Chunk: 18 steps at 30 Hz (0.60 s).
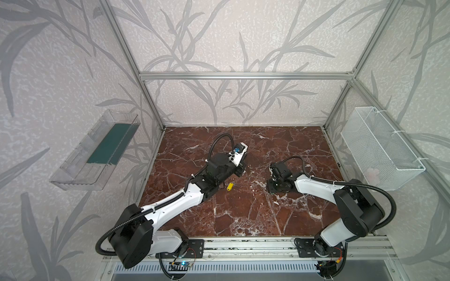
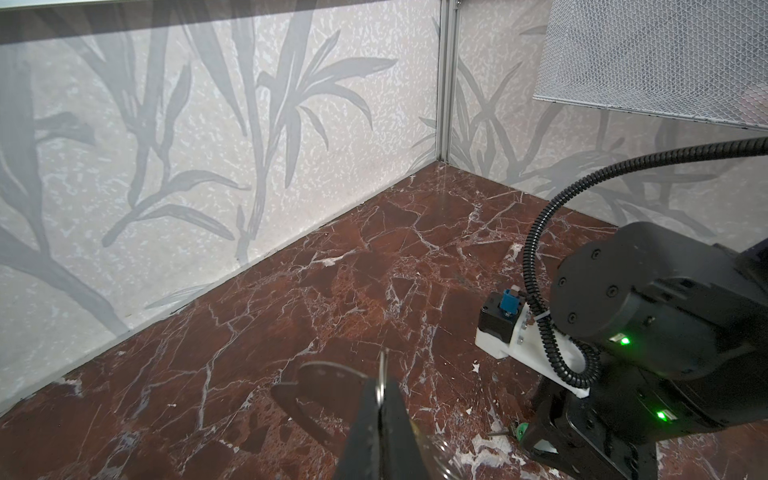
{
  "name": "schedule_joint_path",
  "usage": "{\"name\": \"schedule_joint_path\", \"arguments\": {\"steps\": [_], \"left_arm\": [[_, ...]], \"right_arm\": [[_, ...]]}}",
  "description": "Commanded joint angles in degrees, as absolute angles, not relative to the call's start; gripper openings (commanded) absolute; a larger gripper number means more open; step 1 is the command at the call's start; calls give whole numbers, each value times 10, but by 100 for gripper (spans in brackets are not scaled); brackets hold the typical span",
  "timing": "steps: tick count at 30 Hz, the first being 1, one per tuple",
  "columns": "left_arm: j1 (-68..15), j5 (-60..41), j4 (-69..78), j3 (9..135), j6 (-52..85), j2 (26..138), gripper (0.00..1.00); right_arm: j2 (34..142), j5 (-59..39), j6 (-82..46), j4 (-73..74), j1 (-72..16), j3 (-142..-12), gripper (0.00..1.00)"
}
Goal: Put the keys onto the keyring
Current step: 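Lower the right gripper onto the green-tag key and close on it, then lift the green-tag key with the right gripper toward the plate's split ring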
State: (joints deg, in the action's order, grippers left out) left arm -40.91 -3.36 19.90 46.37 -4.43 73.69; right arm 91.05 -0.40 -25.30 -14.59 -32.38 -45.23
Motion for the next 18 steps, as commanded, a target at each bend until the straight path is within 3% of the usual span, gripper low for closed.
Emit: {"name": "schedule_joint_path", "arguments": {"steps": [1, 12, 18], "left_arm": [[-414, -44, 207, 461, -49, 724, 0], [-414, -52, 203, 458, -55, 715, 0], [-415, -53, 203, 458, -56, 714, 0]], "right_arm": [[927, -6, -250, -133, -329, -474, 46], [955, -22, -224, -134, -337, -502, 20], [952, -9, -210, -148, -344, -507, 12]]}}
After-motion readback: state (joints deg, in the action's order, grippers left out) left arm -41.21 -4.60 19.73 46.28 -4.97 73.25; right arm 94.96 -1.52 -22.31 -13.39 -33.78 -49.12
